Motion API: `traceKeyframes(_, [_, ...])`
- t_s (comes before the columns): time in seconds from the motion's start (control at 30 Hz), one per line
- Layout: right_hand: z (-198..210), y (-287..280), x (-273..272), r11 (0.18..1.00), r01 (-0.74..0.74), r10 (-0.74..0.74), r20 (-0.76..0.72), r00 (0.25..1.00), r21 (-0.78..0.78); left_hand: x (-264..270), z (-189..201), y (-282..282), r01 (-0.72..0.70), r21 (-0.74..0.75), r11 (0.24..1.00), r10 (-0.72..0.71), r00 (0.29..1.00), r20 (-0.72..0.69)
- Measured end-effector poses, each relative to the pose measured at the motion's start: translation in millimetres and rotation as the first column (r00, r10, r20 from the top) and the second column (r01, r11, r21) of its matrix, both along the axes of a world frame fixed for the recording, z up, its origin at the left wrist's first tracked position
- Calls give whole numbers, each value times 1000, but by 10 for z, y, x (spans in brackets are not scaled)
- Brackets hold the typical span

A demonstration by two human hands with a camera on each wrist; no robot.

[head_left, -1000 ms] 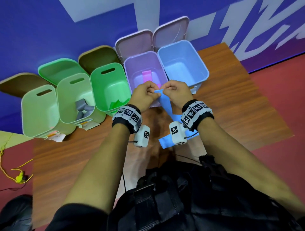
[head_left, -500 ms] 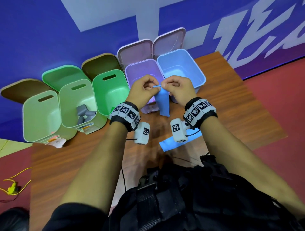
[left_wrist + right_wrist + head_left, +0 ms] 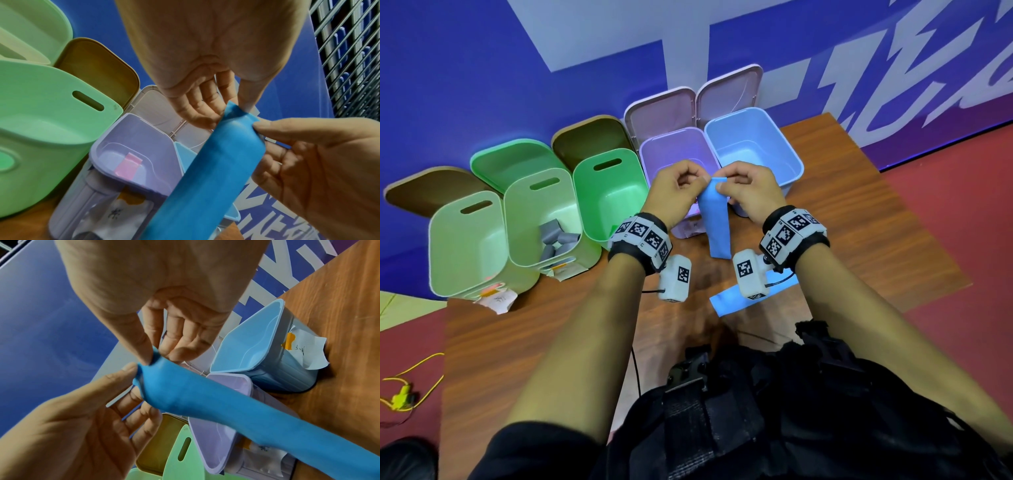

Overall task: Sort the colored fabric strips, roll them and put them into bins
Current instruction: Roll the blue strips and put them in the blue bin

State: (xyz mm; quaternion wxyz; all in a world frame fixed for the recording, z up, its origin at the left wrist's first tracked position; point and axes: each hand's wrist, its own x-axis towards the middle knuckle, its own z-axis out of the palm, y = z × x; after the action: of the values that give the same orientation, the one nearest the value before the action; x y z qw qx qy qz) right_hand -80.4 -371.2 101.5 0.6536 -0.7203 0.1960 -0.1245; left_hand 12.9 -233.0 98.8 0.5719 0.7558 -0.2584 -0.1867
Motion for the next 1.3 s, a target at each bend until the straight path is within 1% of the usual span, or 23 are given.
traceKeyframes(0.07, [11, 1, 1, 1000, 13, -13, 6, 1000, 11, -7, 3, -3, -16, -8, 1000, 16, 999, -28])
traceKeyframes(0.13, [25, -15, 25, 998, 43, -45, 31, 999, 43, -13, -2, 7, -9, 18, 1000, 10, 997, -77])
traceKeyframes(0.23, [45, -47, 69, 995, 78, -82, 59, 995, 64, -49, -132, 50, 102, 158, 982, -74, 982, -173])
traceKeyframes(0.3, [39, -52, 87, 993, 90, -94, 55, 994, 79, -54, -276, 72, 134, 212, 968, -103, 983, -151])
traceKeyframes(0.37, [16, -39, 80, 987, 93, -99, 38, 994, 130, -37, -344, 68, 108, 202, 973, -79, 987, -142])
traceKeyframes(0.43, [-38, -34, 66, 982, 93, -94, -1, 996, 164, -69, -221, 57, 83, 167, 983, -52, 982, -180])
traceKeyframes(0.5, [-110, -23, 47, 986, 87, -77, -77, 994, 145, -55, -137, 50, 74, 147, 986, -44, 979, -199])
traceKeyframes(0.6, [-188, 27, 20, 992, 51, -32, -160, 987, 117, -3, -108, 56, 79, 159, 984, -47, 980, -193])
traceKeyframes(0.7, [-250, 81, -1, 984, 40, -9, -178, 984, 172, 25, -113, 60, 56, 135, 989, -28, 980, -197])
traceKeyframes(0.77, [-289, 102, -16, 983, -9, 50, -217, 975, 184, 41, -103, 62, 18, 92, 996, 2, 978, -210])
traceKeyframes(0.83, [-330, 118, -37, 983, -111, 150, -286, 946, 149, 45, -61, 65, -26, 53, 998, 37, 974, -223])
traceKeyframes(0.9, [-364, 128, -51, 979, -176, 200, -345, 917, 100, 54, -53, 54, -54, 30, 998, 60, 971, -232])
traceKeyframes(0.93, [-367, 131, -53, 979, -184, 202, -344, 917, 84, 65, -76, 55, -64, 16, 998, 66, 967, -246])
traceKeyframes(1.0, [-362, 132, -36, 985, -151, 169, -295, 940, 82, 96, -132, 59, -104, 3, 995, 101, 958, -269])
traceKeyframes(1.07, [-332, 115, -7, 989, -84, 111, -233, 966, 120, 115, -212, 63, -129, 48, 990, 137, 950, -279])
traceKeyframes(1.13, [-296, 75, 22, 986, -18, 47, -173, 984, 168, 95, -287, 70, -82, 131, 988, 123, 931, -345])
traceKeyframes(1.2, [-279, 42, 54, 983, 10, 16, -137, 991, 185, 70, -347, 90, -29, 192, 981, 111, 896, -429])
traceKeyframes(1.3, [-275, 27, 78, 980, 34, -9, -127, 992, 194, 47, -371, 121, -2, 152, 988, 86, 833, -547])
